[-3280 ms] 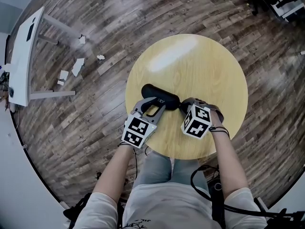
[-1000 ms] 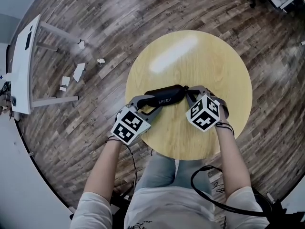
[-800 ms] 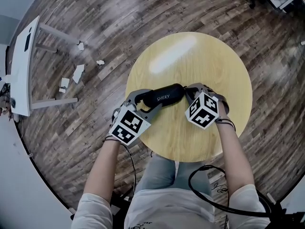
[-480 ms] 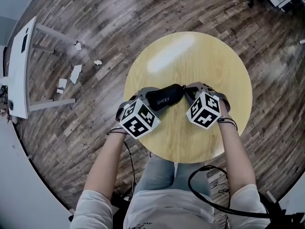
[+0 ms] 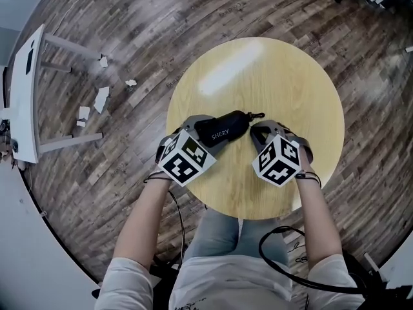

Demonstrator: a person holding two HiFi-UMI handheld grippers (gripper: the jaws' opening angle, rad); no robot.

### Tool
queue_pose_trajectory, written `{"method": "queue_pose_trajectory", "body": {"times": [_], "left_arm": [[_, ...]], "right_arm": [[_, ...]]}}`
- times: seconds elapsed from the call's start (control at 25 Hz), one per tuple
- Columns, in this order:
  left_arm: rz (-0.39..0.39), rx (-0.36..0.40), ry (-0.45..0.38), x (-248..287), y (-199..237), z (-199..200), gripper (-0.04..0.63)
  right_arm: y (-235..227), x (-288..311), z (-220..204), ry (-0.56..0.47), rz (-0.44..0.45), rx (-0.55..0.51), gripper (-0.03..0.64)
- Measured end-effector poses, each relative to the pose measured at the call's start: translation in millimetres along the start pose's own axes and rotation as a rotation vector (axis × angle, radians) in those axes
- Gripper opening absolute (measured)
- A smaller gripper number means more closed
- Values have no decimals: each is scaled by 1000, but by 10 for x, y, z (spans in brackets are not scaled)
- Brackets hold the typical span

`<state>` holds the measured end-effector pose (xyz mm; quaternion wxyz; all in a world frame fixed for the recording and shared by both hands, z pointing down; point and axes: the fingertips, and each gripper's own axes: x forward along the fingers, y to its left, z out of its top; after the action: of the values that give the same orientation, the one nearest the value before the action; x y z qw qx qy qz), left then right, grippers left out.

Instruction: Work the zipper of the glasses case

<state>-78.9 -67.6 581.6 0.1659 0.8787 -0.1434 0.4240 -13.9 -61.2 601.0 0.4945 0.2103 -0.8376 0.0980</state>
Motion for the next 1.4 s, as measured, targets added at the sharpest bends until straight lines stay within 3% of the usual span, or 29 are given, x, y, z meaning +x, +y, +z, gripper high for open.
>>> {"method": "queue_pose_trajectory", "body": {"times": [0.36, 0.56, 0.68, 0.8, 0.92, 1.08, 1.2, 1.4], "left_arm": [[-48, 30, 38, 87, -49, -54, 247], [-4, 27, 14, 74, -32, -56, 252], [-3, 22, 15, 76, -4, -48, 255], [-28, 13, 20, 44, -30, -28, 255], [-22, 18, 11, 16, -9, 8, 255], [-26, 20, 5, 10, -19, -1, 255], [-28, 18, 11, -4, -11, -22, 255], [-48, 13, 14, 13, -21, -8, 255]], "right_arm": [[-51, 13, -101, -37, 0, 92, 2], [134, -35, -38, -45, 94, 98, 0], [498, 55, 43, -52, 191, 54, -2], [432, -22, 120, -126, 27, 100, -2], [13, -168, 55, -103, -126, 165, -1], [-55, -112, -57, -72, -98, 166, 26], [48, 17, -44, -15, -50, 66, 115], [44, 138, 17, 15, -51, -9, 112]]}}
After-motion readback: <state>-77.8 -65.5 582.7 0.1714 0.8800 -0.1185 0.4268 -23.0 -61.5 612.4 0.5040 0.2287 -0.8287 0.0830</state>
